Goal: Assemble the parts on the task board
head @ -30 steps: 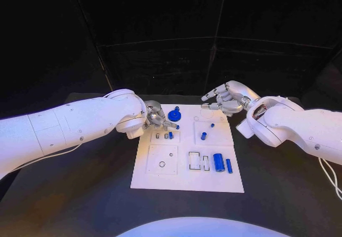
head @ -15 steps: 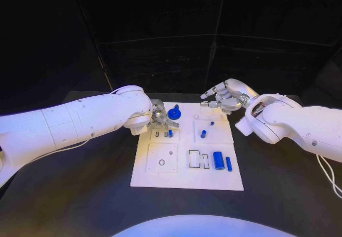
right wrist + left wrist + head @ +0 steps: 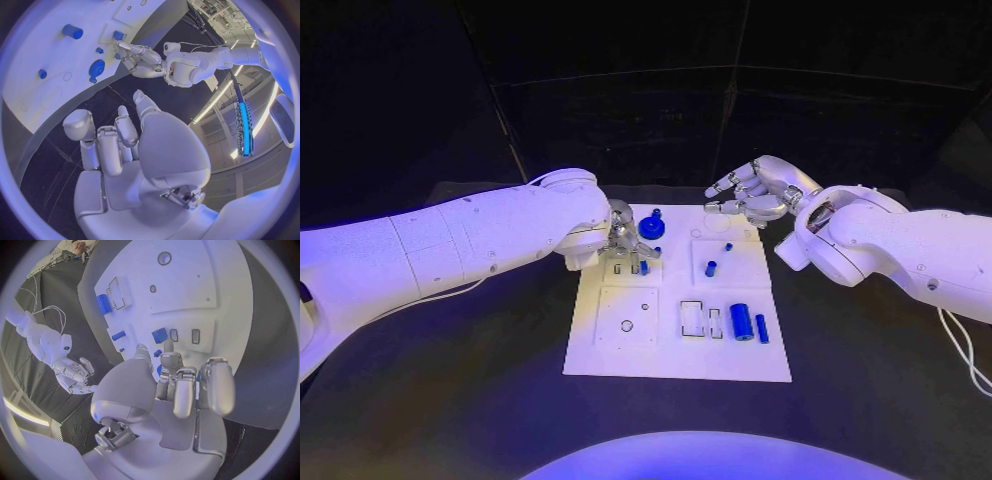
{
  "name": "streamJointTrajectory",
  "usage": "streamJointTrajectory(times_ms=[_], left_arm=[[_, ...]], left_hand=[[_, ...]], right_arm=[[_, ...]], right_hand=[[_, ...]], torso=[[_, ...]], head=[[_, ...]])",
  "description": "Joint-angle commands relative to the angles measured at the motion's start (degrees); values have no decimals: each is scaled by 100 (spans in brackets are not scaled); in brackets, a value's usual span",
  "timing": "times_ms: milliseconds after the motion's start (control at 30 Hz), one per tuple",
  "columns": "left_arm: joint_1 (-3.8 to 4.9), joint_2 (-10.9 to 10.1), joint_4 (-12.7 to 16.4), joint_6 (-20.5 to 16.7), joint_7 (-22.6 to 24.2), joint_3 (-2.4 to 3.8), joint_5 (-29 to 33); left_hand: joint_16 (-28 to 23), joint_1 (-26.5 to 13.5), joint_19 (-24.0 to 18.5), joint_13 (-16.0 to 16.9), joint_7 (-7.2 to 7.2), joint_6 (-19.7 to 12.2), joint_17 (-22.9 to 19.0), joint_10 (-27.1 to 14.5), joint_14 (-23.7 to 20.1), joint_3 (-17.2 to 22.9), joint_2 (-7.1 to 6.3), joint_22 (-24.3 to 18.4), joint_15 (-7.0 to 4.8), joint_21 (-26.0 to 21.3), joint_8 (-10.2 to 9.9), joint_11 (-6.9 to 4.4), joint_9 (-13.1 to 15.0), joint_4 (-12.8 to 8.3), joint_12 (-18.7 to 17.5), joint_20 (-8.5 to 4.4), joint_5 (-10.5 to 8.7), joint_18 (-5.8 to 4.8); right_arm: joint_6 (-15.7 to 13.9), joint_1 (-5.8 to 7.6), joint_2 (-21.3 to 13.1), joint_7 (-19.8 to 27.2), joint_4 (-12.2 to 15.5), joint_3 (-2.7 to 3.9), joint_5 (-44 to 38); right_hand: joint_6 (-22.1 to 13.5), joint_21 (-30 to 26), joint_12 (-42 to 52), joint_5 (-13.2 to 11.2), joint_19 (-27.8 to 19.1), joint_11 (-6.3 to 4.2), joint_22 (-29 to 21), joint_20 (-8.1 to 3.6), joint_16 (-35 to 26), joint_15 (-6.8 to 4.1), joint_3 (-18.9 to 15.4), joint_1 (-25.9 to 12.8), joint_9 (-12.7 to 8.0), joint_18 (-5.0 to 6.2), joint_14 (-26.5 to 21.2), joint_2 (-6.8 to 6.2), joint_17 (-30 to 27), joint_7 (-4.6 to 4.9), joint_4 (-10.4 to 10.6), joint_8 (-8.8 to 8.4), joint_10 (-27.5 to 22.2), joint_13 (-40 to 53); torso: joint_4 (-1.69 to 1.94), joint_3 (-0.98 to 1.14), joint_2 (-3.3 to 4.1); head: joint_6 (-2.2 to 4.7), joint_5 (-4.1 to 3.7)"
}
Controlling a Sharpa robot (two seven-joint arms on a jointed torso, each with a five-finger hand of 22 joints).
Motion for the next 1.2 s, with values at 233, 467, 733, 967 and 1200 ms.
streamJointTrajectory(times_ms=[233, 467, 733, 967, 1200], left_arm=[[15, 97, -132, 355, -131, 3, -53], [14, 190, -257, 419, -128, -12, -52], [13, 261, -338, 491, -113, -43, -52], [12, 321, -385, 529, -98, -78, -52], [11, 345, -416, 548, -95, -95, -51]], left_hand=[[17, 51, 157, 16, -11, -50, 1508, 24, 615, -39, 51, 31, -50, 47, 81, -13, 65, -20, 39, -15, -11, -78], [17, 147, 161, 34, -16, -85, 1508, 30, 615, -34, 88, 62, -54, 65, 142, -18, 128, -47, 54, -18, -11, -82], [17, 215, 164, 45, -18, -109, 1508, 34, 615, -23, 110, 82, -55, 77, 180, -20, 168, -69, 62, -20, -11, -86], [17, 241, 169, 49, -19, -119, 1508, 37, 615, -19, 119, 105, -56, 90, 196, -21, 186, -77, 66, -21, -10, -89], [17, 308, 169, 52, -20, -144, 1508, 37, 615, -6, 137, 116, -57, 96, 232, -22, 226, -105, 68, -22, -10, -91]], right_arm=[[73, 12, 29, 10, -30, 5, 21], [93, 11, 58, 7, -59, 4, 30], [101, 11, 77, 6, -80, 4, 51], [110, 11, 92, 3, -94, 4, 56], [117, 11, 106, -1, -107, 4, 57]], right_hand=[[35, -29, -19, 26, -32, -11, -13, 7, -39, -38, -9, 26, 9, 64, 380, 21, 581, 3, 47, 32, -28, -9], [38, -33, -18, 28, -34, -12, -19, 6, -42, -39, -11, 24, 9, 64, 379, 22, 575, 2, 50, 36, -26, -9], [39, -39, -16, 28, -32, -14, -23, 4, -45, -42, -20, 11, 9, 64, 380, 27, 576, 1, 64, 46, -22, -10], [39, -39, -16, 28, -32, -14, -23, 4, -45, -42, -20, 11, 9, 64, 380, 27, 576, 1, 64, 46, -22, -10], [37, -45, -15, 26, -32, -16, -28, 2, -49, -43, -26, 0, 9, 65, 380, 36, 571, 0, 76, 53, -19, -12]], torso=[[3, 3, -2], [8, 3, -5], [4, 1, -3], [4, -1, -4], [7, 1, -1]], head=[[-24, 9], [-29, 22], [-45, 40], [-55, 40], [-59, 39]])
